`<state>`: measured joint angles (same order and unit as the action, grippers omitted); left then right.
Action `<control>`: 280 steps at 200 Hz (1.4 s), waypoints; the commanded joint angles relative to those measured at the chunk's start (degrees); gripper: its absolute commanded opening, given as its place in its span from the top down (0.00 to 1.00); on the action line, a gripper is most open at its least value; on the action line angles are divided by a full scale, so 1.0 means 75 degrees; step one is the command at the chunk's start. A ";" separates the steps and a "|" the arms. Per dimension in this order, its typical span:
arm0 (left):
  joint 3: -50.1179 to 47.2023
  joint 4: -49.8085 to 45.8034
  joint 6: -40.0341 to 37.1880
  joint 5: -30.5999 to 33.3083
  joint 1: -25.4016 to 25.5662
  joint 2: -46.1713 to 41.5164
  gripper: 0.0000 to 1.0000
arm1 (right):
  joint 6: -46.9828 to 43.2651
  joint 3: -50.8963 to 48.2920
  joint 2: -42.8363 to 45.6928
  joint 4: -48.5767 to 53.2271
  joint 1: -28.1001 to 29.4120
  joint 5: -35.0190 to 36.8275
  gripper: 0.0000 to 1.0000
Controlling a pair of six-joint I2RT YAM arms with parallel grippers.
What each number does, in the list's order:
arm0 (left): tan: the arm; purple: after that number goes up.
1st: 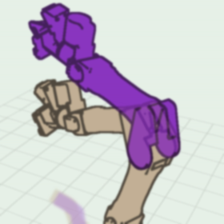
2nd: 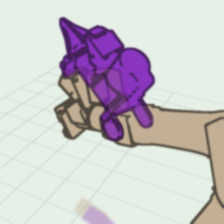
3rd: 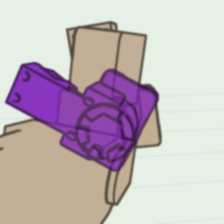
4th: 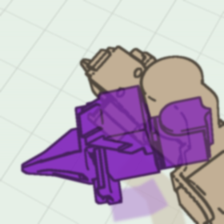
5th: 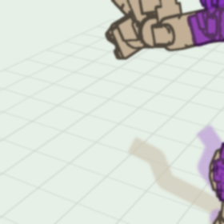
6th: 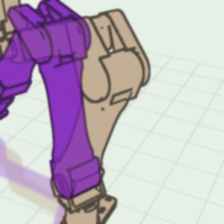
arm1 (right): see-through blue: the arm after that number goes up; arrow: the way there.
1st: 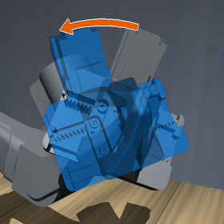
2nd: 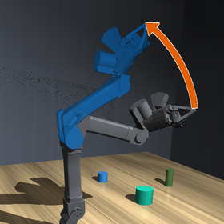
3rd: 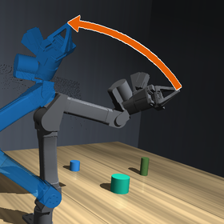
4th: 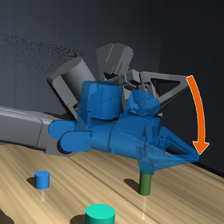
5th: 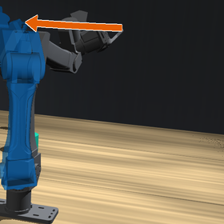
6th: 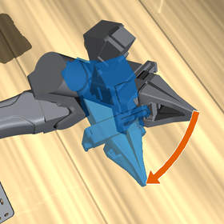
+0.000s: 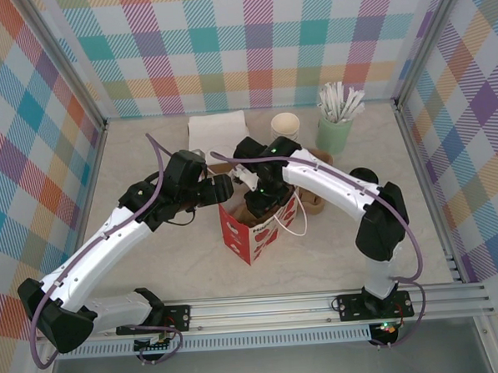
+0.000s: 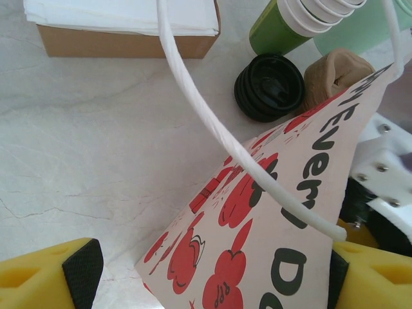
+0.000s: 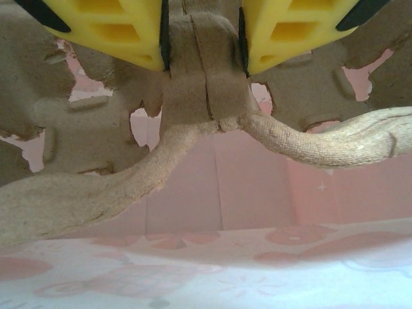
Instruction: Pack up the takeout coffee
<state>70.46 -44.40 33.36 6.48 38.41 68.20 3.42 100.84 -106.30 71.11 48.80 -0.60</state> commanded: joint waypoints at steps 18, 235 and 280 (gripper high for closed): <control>0.0093 0.0093 -0.0077 0.0022 -0.0096 0.0006 0.15 | -0.0005 -0.0020 -0.0121 0.0295 0.0056 0.0118 0.69; 0.0270 0.0099 -0.0115 -0.0427 -0.0095 -0.0147 0.18 | -0.0148 -0.0027 -0.0133 0.0122 0.0057 0.0114 0.39; 0.0244 0.0136 -0.0107 -0.0580 -0.0095 -0.0244 0.18 | -0.0187 0.0568 -0.0019 0.0367 0.0055 0.0232 0.31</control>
<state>70.46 -44.34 33.17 3.44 38.33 68.12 2.28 101.95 -108.90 71.37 48.84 0.93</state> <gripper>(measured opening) 0.818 0.681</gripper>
